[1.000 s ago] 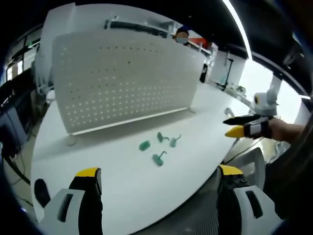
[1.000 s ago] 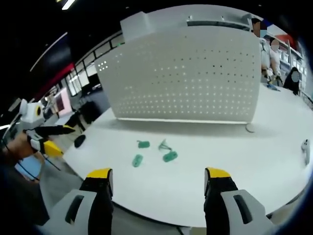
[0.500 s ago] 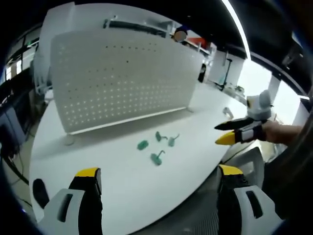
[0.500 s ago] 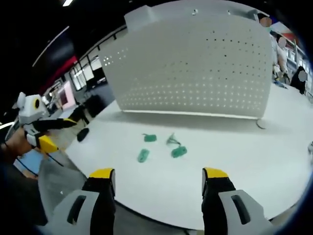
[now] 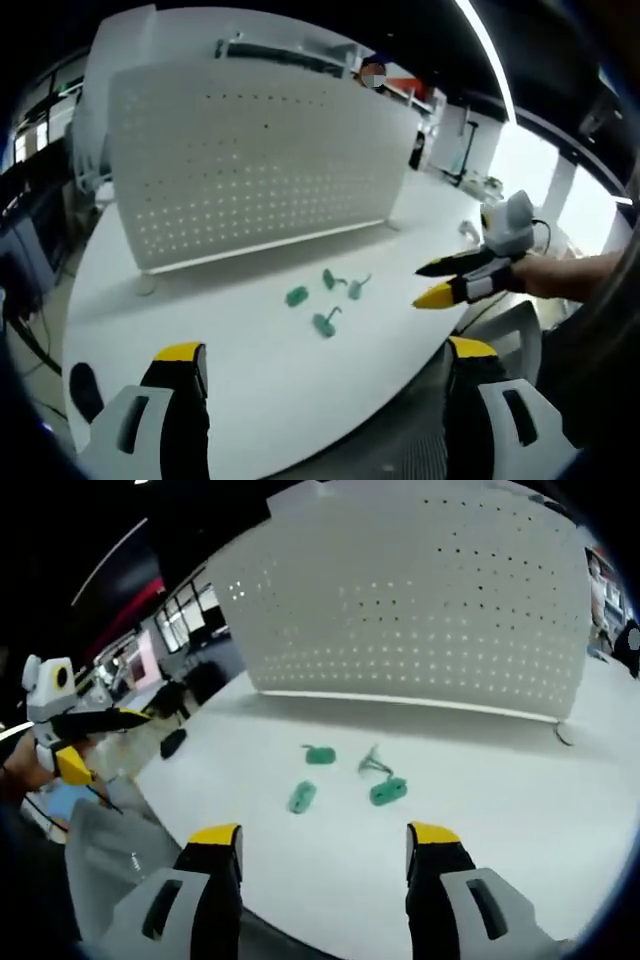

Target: Insert the hook assembly into the mounting plate slot until the hook locks in place.

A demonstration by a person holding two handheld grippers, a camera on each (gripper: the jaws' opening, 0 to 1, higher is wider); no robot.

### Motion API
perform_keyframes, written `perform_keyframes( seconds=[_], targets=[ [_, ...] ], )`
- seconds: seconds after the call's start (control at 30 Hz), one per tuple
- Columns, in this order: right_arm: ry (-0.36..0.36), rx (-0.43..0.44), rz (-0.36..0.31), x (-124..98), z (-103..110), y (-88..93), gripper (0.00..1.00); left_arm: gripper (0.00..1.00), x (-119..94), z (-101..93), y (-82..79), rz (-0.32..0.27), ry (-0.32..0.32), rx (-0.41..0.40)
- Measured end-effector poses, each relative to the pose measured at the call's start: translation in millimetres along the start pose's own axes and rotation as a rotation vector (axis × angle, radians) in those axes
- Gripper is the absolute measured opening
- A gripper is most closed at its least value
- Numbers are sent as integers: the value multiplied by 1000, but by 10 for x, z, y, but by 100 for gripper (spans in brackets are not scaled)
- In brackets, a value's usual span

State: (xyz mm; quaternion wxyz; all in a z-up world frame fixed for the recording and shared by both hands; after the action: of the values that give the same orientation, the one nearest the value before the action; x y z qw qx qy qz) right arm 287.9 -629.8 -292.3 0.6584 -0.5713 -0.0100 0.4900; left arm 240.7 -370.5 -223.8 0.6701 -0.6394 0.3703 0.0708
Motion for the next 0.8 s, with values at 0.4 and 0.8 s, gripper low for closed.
perform_keyframes(
  seconds=[0.4,0.8],
  targets=[
    [-6,-34,53,373,-197,-56,60,100,9,5,-17,8,4,9],
    [13,36,110,625,-471,-33,58,100,19,61,3,20,1,4]
  ],
)
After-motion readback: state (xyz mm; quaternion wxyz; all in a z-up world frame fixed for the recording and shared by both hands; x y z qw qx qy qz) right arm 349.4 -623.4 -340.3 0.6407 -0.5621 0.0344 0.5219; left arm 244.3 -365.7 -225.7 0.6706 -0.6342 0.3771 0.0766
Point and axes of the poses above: the point that each gripper's makers call its tool centre point, and the gripper's own axes: x roughly forward along the fingers, z roughly to its left, y roughly out of its underside, the point moved 7 cm from there along -x, roughly backward along the fingers, and after that the axes turned 10 degrees about -y, right-handed, at the moved point
